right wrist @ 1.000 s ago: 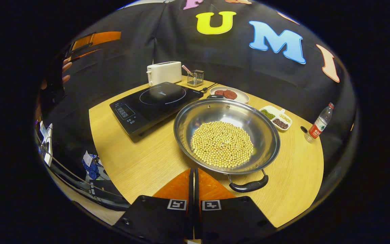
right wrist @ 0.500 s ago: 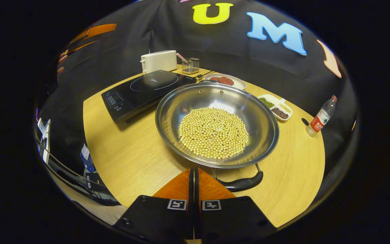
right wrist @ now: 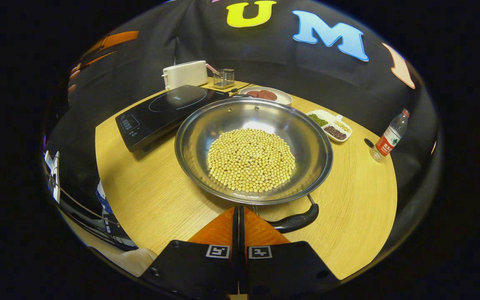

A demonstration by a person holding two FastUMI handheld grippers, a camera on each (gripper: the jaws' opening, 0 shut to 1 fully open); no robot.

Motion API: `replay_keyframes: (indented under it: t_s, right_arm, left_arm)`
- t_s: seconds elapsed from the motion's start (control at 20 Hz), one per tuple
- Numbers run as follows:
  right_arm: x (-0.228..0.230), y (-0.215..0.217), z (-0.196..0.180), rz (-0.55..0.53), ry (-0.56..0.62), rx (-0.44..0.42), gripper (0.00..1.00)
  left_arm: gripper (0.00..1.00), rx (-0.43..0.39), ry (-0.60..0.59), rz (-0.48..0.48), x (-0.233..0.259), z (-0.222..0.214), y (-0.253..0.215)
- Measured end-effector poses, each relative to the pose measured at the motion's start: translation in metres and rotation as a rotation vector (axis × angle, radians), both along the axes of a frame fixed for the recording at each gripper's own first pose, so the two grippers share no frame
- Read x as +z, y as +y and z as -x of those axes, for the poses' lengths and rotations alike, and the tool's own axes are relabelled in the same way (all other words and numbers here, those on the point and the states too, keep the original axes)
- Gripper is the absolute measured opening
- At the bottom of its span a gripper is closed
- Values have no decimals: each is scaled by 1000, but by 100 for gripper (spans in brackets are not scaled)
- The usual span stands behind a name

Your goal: First push the handle of the pot to place it horizontally, then grasp the pot with both hands and set it on the induction cooktop.

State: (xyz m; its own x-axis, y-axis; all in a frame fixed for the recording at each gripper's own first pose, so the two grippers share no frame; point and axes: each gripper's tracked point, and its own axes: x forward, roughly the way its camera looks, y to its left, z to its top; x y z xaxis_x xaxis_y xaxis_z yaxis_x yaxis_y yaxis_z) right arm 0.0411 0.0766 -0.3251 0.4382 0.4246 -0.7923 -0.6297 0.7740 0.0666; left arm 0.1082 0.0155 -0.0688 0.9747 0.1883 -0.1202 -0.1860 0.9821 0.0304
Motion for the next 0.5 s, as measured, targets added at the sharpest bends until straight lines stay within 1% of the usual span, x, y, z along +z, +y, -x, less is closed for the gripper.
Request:
replay_keyframes:
  t_s: [0.05, 0.1, 0.2, 0.5]
  right_arm:
    - [-1, -2, -1, 1, 1, -9, 2]
    - [-1, -4, -3, 0, 4, -17, 2]
    - [-2, -8, -9, 3, 1, -39, 2]
    - [-4, -25, -26, 11, -15, -105, 4]
  left_arm:
    - [81, -2, -1, 1, 2, -1, -2]
    - [78, -4, -2, 1, 1, -3, -4]
    - [77, -8, -1, 0, -1, -4, -8]
    - [78, -12, 12, 1, -7, -5, -17]
